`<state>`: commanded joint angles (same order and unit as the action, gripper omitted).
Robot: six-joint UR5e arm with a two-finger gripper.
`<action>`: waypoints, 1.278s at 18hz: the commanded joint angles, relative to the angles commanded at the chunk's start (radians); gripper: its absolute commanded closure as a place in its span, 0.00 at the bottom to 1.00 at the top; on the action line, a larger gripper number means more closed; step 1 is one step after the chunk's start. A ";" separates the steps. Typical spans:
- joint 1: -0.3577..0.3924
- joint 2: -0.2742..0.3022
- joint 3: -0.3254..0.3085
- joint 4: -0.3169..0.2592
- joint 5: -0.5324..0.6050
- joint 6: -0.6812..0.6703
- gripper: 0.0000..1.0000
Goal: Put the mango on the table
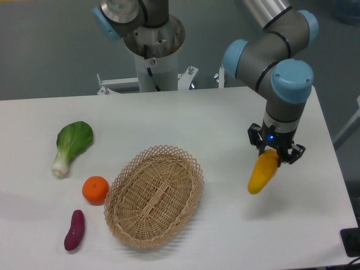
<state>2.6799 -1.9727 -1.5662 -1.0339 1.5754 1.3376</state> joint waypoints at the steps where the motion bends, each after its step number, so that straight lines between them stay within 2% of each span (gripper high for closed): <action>1: 0.000 0.000 -0.002 0.000 0.000 0.000 0.72; 11: 0.005 0.006 -0.018 -0.002 -0.002 0.030 0.70; 23: 0.057 0.161 -0.340 0.026 -0.009 0.432 0.72</action>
<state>2.7366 -1.8118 -1.9065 -1.0079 1.5662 1.7699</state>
